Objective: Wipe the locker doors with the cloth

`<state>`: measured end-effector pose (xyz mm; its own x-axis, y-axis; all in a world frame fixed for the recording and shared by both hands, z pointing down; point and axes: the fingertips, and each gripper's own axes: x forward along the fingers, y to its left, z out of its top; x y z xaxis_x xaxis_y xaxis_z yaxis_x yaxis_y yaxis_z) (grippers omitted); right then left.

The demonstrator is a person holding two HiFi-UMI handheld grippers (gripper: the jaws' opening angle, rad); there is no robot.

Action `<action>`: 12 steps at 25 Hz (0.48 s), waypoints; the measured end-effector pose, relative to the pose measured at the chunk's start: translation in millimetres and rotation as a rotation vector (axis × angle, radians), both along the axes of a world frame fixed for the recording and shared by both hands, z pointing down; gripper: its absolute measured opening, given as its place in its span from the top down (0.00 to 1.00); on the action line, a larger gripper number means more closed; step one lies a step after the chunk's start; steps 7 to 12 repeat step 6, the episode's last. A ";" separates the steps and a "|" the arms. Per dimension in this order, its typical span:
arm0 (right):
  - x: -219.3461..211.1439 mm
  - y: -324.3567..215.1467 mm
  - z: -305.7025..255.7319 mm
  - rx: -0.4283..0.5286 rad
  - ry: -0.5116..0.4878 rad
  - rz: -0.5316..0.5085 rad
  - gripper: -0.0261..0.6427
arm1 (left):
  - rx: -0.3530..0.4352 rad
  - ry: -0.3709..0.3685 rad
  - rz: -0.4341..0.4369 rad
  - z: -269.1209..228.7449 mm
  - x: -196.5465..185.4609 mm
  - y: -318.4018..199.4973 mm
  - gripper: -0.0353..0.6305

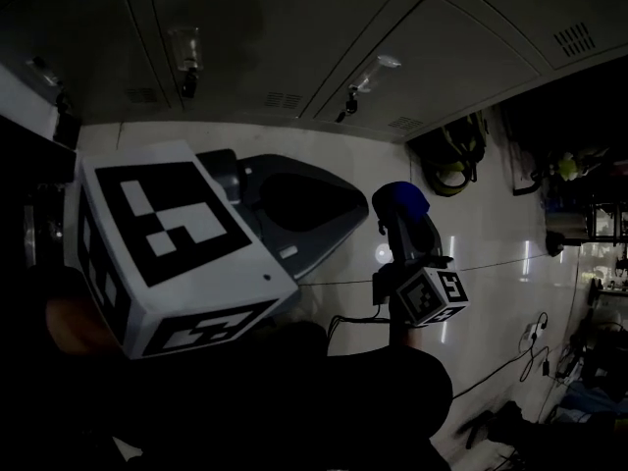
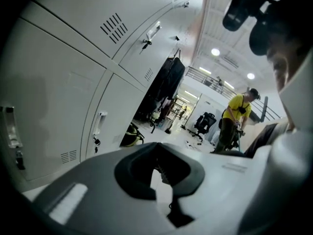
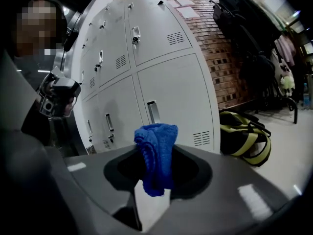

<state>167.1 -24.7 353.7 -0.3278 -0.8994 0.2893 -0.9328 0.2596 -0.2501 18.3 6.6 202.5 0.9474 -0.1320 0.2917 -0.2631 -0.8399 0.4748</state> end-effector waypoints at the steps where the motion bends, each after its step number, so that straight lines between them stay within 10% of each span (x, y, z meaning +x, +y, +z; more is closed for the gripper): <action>1: -1.7 1.6 -0.6 -0.001 -0.001 -0.002 0.76 | -0.001 0.003 0.007 -0.7 1.0 2.3 0.98; 12: -7.6 5.7 -4.0 -0.004 -0.005 -0.014 0.76 | 0.011 0.009 0.008 -4.0 1.1 4.1 0.98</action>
